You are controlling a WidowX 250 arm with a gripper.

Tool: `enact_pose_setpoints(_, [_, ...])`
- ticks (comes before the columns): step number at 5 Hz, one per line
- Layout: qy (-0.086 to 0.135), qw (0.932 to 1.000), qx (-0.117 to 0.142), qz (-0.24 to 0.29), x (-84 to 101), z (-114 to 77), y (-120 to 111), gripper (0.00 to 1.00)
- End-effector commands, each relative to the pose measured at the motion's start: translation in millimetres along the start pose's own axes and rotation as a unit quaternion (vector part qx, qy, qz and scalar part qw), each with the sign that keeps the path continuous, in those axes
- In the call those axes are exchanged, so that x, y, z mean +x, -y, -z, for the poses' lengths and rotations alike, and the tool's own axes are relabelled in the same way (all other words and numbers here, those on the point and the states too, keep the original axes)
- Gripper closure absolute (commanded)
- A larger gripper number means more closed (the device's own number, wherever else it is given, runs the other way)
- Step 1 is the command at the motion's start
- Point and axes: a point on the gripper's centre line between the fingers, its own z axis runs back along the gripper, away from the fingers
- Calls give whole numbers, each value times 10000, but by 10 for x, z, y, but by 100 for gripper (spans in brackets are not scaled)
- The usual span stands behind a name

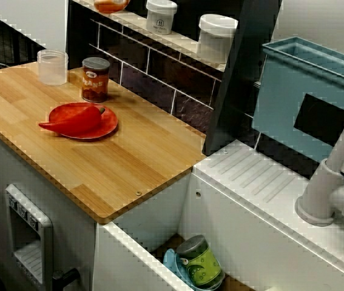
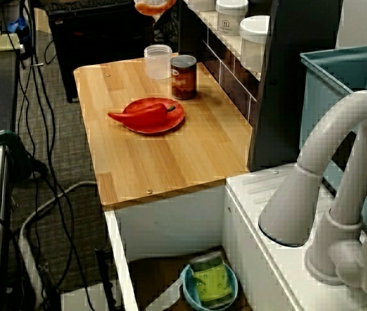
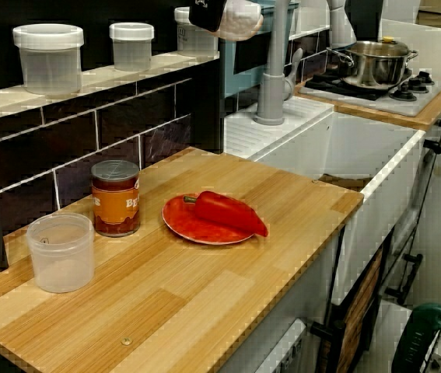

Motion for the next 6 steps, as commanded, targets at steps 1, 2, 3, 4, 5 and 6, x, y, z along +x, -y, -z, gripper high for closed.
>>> enact_pose_setpoints(1, [-156,9999,-48,25,48,-131,2,100])
enact_pose_setpoints(2, [-277,9995,-105,-45,81,-142,-25,100])
enact_pose_setpoints(3, [-509,9985,-186,-75,108,-144,-35,100])
enact_pose_setpoints(4, [-787,9962,-366,-77,131,-141,-68,100])
enact_pose_setpoints(5, [-879,9952,-411,-92,147,-133,-80,100])
enact_pose_setpoints(6, [-1053,9931,-496,-112,177,-144,-90,100])
